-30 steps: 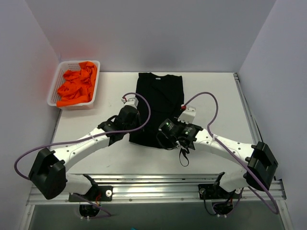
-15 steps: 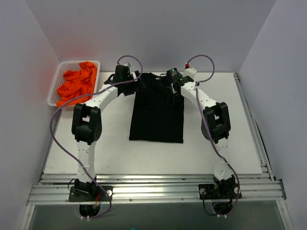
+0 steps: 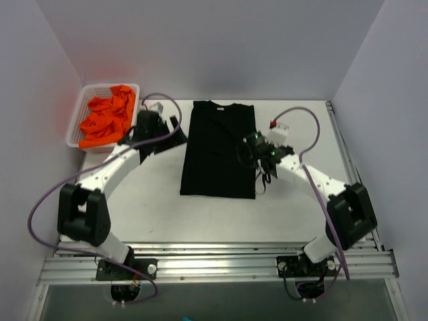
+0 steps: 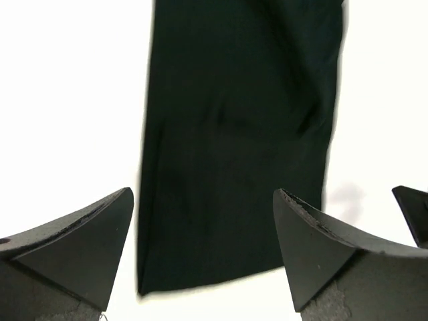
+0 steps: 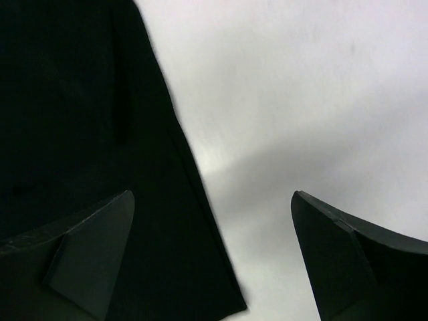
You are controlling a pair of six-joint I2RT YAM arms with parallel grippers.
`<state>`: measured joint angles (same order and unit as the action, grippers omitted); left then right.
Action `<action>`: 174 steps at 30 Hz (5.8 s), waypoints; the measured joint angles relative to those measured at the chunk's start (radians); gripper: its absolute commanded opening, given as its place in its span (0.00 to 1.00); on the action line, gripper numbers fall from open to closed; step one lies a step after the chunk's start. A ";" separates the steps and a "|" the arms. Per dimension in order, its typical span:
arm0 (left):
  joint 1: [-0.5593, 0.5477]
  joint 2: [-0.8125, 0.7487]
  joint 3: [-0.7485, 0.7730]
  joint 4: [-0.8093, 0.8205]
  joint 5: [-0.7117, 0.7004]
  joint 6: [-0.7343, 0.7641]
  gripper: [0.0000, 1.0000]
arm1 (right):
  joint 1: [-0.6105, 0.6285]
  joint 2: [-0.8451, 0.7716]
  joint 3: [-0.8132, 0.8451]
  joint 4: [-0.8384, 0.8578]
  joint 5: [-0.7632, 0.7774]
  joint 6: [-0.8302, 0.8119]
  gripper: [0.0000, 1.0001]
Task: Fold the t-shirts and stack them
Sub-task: Fold the tshirt, then neatly place the folded tshirt to the corner
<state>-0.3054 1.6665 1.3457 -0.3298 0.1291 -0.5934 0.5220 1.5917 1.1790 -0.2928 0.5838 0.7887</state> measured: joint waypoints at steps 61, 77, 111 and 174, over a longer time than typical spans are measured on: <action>-0.399 -0.664 -0.827 0.192 -0.242 -0.219 0.02 | 0.332 -0.581 -0.595 0.031 -0.055 0.303 0.00; -0.403 -0.687 -0.802 0.094 -0.245 -0.234 0.02 | 0.363 -0.604 -0.581 -0.043 -0.046 0.340 0.00; -0.010 0.102 -0.003 0.091 0.034 -0.101 0.07 | -0.031 0.267 0.249 0.041 -0.111 -0.010 0.00; 0.173 0.230 -0.080 0.373 0.092 0.031 0.94 | -0.156 0.698 0.497 0.317 -0.383 -0.135 0.00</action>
<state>-0.1326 1.8961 1.2652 0.0429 0.2214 -0.5629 0.3660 2.2894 1.6764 0.0238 0.2005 0.6537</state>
